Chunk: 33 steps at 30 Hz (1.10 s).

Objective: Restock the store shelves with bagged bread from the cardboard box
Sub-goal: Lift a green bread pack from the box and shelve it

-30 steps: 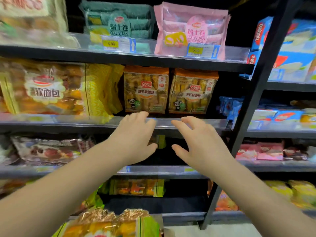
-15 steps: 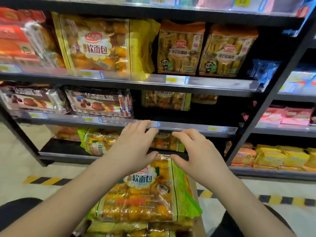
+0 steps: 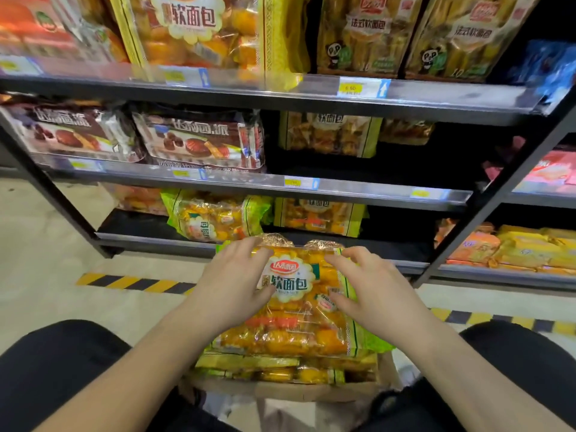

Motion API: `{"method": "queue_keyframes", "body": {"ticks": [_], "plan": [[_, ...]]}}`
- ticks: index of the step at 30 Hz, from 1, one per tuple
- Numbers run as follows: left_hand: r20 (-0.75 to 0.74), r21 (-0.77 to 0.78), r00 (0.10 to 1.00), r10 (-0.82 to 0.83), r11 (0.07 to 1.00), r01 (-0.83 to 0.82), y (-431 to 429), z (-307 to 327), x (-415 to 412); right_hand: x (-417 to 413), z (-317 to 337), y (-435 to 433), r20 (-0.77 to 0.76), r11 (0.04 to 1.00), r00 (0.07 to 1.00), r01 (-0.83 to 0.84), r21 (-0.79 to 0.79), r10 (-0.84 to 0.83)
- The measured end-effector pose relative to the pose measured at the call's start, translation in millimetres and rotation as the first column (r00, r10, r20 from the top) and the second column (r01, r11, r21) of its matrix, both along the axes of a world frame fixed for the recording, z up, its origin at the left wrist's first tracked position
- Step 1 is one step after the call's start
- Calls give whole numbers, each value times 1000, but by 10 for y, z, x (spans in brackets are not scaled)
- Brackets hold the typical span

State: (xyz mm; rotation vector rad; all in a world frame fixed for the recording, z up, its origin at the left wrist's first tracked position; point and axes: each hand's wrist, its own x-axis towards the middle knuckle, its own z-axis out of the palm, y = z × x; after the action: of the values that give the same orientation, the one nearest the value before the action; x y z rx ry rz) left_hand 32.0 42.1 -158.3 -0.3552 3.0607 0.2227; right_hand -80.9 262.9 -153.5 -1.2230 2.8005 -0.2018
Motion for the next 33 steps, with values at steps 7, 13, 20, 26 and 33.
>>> {"method": "queue_keyframes", "body": {"ticks": [7, 13, 20, 26, 33], "plan": [[101, 7, 994, 40, 999, -41, -108, -241, -8, -28, -216, -35, 69, 999, 998, -7, 40, 4], [163, -4, 985, 49, 999, -49, -112, -339, -40, -67, -335, -54, 100, 996, 995, -29, 85, 20], [334, 51, 915, 224, 966, -255, -227, -508, -25, -83, -423, -32, 146, 991, 989, -29, 131, 10], [428, 214, 830, 359, 852, -478, -302, -593, -9, -100, -497, 1, 186, 985, 982, -2, 174, -30], [490, 400, 774, 401, 685, -609, -390, -617, 31, -357, -429, -67, 303, 946, 907, 232, 225, -294]]}}
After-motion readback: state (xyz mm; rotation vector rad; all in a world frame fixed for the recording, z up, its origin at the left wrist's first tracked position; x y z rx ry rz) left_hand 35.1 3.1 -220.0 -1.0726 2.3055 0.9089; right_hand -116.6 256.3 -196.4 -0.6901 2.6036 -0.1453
